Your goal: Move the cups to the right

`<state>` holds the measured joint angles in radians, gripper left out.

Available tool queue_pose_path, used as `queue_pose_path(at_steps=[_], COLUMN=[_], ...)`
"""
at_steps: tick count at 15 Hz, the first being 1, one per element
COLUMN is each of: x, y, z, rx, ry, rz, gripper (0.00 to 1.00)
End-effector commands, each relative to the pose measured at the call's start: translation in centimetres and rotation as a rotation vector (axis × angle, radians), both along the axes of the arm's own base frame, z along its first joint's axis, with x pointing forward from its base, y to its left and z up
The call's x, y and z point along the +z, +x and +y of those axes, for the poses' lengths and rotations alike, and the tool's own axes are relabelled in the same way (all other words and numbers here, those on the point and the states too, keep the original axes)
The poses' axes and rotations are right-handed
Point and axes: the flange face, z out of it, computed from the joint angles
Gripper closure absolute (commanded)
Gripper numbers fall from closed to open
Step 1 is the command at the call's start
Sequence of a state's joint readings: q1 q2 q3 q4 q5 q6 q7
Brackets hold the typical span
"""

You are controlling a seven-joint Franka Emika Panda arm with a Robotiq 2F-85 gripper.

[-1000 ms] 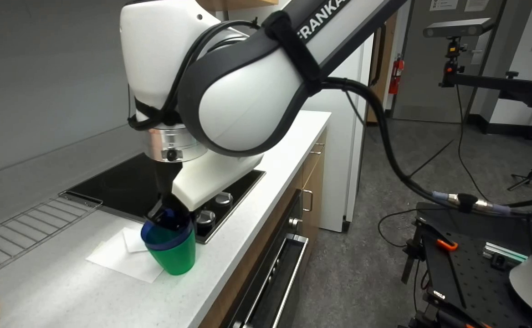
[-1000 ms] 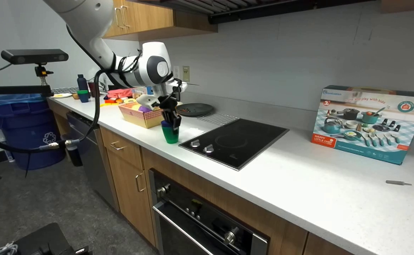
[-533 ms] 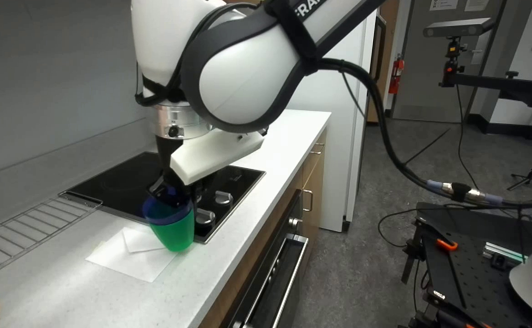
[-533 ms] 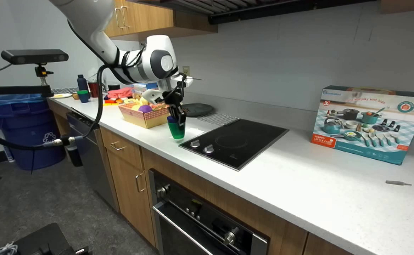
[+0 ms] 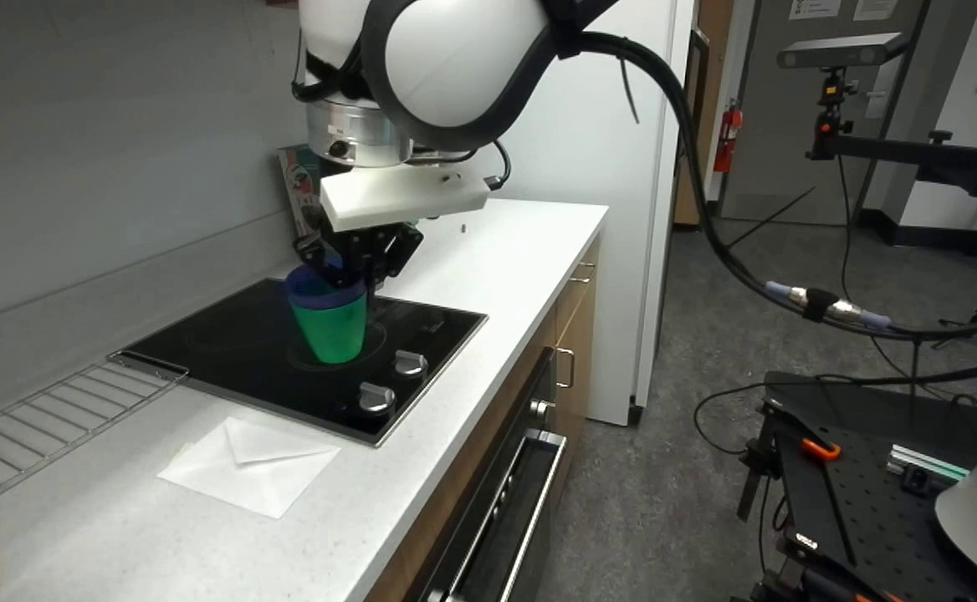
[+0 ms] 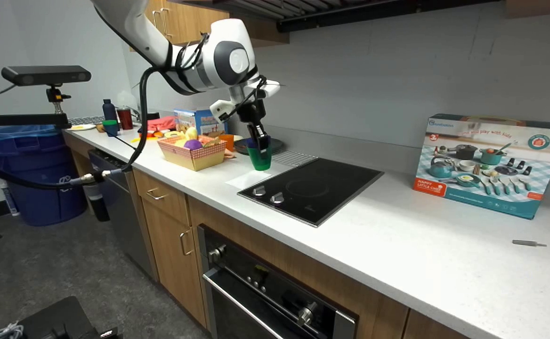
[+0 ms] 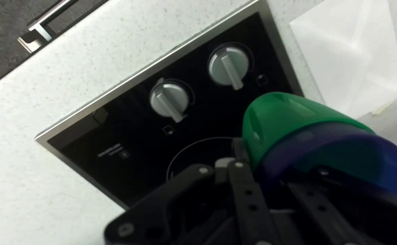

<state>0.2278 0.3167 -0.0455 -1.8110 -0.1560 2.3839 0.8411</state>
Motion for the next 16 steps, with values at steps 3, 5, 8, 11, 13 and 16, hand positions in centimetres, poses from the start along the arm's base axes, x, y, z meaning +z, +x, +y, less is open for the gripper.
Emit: queue_pose_path(at_steps=[3,5,8,11,13,16], x=[0.6,0.4,0.2,-0.6,-1.2,-2.1], y=[0.6,0.5,0.2,-0.4,-0.9,-1.5], z=[-7.5,-9.8,-12.7,-15.1,-16.5,-18.2], rx=[-0.21,-0.266,-0.325,-0.36,-0.381,-0.408], ry=[0.003,-0.002,-0.008,-0.011,-0.005,0.001], rz=[-0.014,-0.006,0.016,0.052,0.069,0.069], gripper=[0.98,0.98,0.98,0.98,0.98,0.98])
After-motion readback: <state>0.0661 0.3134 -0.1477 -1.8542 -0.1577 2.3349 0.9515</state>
